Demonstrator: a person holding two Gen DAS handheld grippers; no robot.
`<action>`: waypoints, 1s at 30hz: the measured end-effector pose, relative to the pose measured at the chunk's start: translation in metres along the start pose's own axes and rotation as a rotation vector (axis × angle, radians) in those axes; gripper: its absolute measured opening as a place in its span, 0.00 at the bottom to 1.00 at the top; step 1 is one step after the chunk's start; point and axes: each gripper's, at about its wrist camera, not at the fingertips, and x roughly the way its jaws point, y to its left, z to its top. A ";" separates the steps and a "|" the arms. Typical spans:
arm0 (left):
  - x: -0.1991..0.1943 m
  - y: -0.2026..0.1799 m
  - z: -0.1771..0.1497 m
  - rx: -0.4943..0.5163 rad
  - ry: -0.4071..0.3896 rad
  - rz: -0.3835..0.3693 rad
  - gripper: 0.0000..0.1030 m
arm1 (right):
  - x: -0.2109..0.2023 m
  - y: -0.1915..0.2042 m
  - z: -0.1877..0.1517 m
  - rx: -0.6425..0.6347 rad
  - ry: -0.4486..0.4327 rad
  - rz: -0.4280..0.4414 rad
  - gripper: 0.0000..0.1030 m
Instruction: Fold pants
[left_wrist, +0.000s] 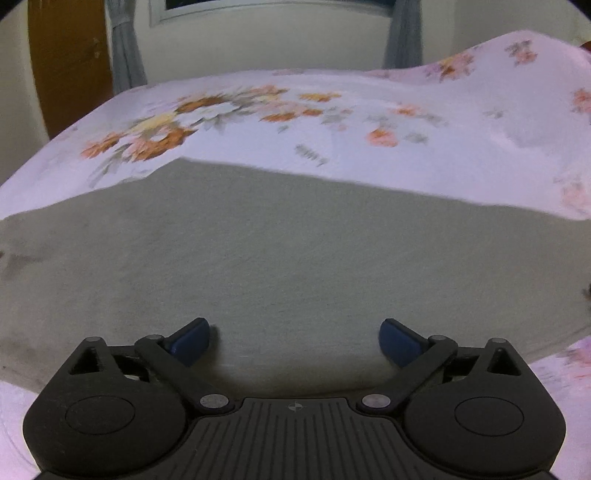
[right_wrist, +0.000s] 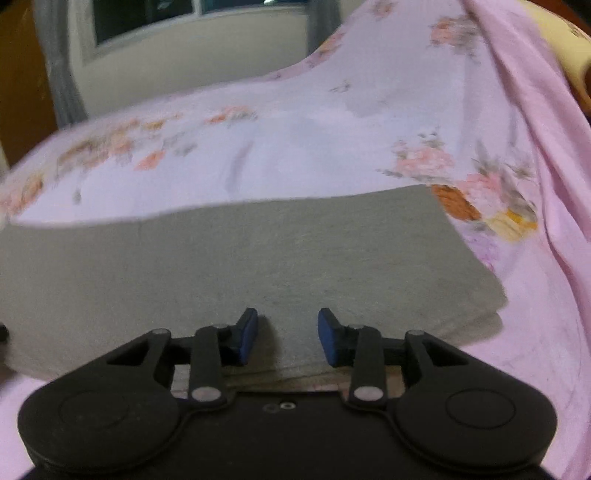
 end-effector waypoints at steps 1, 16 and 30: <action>-0.002 -0.007 0.001 0.012 -0.004 -0.014 0.96 | -0.003 -0.006 -0.001 0.018 -0.001 -0.011 0.45; 0.013 -0.096 0.012 0.060 0.055 -0.125 0.96 | -0.008 -0.084 -0.012 0.371 0.026 0.012 0.43; 0.033 -0.119 0.006 0.096 0.077 -0.059 1.00 | 0.012 -0.098 -0.008 0.526 -0.013 0.048 0.46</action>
